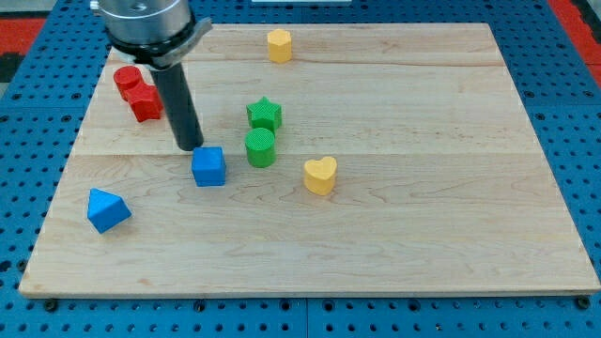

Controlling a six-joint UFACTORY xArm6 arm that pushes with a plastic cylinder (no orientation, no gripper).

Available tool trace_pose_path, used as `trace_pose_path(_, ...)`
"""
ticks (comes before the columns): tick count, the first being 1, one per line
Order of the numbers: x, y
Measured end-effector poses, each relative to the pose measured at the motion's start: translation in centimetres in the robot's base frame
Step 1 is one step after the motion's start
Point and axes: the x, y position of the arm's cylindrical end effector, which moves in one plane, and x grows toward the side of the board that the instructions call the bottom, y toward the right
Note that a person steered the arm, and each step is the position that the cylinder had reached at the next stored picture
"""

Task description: Slide the blue cube slightly to the right

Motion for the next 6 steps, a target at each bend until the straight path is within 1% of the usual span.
trace_pose_path(1, 2.3, 2.0)
trace_pose_path(2, 0.7, -1.0)
trace_pose_path(3, 2.1, -2.4)
trace_pose_path(4, 4.2, -2.4)
trace_pose_path(5, 6.2, -1.4)
trace_pose_path(6, 5.5, -0.2)
